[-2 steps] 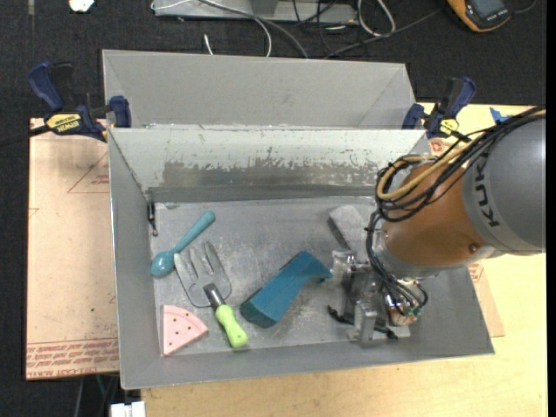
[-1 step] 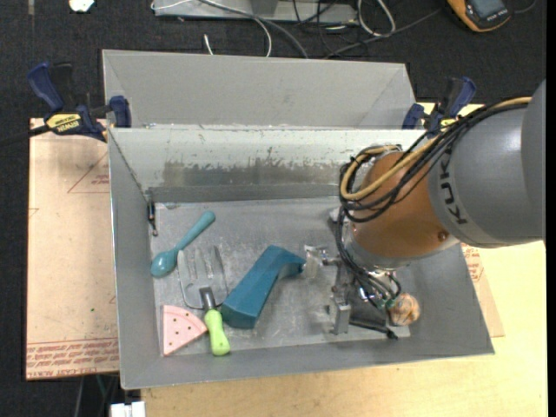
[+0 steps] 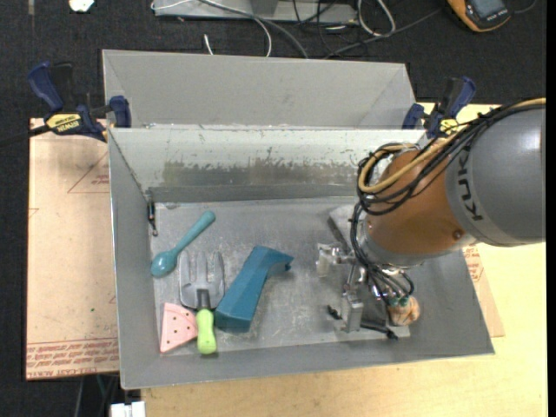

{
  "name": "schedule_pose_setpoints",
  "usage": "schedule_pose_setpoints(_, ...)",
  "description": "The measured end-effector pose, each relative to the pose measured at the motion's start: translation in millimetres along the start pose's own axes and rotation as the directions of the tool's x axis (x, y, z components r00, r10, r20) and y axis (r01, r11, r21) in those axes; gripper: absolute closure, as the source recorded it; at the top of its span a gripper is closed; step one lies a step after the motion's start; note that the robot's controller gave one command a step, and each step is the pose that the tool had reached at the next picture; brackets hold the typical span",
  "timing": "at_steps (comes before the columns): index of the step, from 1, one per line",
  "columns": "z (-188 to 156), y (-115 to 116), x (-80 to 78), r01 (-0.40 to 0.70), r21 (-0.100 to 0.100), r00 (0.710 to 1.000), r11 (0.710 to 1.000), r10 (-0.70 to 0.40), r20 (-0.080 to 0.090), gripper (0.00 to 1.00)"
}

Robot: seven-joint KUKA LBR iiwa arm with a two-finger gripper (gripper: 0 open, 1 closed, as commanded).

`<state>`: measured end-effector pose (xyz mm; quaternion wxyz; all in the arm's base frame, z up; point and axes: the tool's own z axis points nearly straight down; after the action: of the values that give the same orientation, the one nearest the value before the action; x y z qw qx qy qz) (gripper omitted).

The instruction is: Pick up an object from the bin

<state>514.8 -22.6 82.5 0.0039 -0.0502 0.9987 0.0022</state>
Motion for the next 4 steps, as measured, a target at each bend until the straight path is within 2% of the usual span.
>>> schedule_pose_setpoints(1, -5, 25, 0.1, 0.012, 0.004, 1.000, 1.000, -0.012, -0.001, 0.00)
schedule_pose_setpoints(2, -2, 29, -3.4, 0.003, -0.005, 1.000, 1.000, -0.003, 0.001, 0.00)
schedule_pose_setpoints(3, 10, 1, -24.5, 0.075, -0.001, 0.997, 0.997, -0.075, 0.003, 0.00)
schedule_pose_setpoints(4, -27, -65, -8.1, -0.072, -0.001, 0.997, 0.997, 0.072, 0.002, 0.00)
